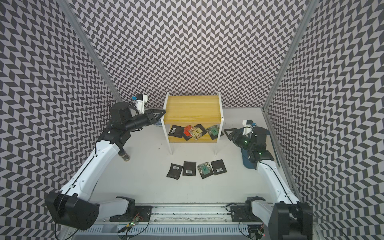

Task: Remove the tea bags from the shelf
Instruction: Pick up the tea bag from the shelf.

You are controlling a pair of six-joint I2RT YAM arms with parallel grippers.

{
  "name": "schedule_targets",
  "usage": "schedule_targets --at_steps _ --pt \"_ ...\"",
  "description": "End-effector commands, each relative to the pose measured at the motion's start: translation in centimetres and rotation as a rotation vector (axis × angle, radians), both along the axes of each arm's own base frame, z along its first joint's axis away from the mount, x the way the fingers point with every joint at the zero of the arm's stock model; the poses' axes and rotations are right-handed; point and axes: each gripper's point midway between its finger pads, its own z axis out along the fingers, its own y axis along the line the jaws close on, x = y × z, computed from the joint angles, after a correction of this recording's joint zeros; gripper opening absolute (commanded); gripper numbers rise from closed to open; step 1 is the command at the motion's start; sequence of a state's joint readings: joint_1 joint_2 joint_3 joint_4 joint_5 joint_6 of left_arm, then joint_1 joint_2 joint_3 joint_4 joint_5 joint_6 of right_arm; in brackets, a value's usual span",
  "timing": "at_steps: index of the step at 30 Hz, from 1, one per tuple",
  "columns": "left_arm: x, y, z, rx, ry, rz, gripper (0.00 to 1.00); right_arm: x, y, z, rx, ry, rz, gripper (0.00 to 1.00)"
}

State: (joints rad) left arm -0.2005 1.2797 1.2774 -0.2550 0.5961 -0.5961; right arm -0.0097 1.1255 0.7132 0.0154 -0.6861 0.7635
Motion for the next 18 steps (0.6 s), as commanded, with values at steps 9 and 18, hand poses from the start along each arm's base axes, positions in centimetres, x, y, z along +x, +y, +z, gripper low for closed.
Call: schedule_targets --at_steps 9,18 --pt "0.2 0.9 -3.5 0.049 0.108 0.034 0.34 1.5 1.0 -1.1 0.053 -0.013 0.07 0.62" --pt "0.3 0.9 -3.8 0.05 0.112 0.036 0.33 1.7 1.8 -2.1 0.103 0.008 0.103 0.55"
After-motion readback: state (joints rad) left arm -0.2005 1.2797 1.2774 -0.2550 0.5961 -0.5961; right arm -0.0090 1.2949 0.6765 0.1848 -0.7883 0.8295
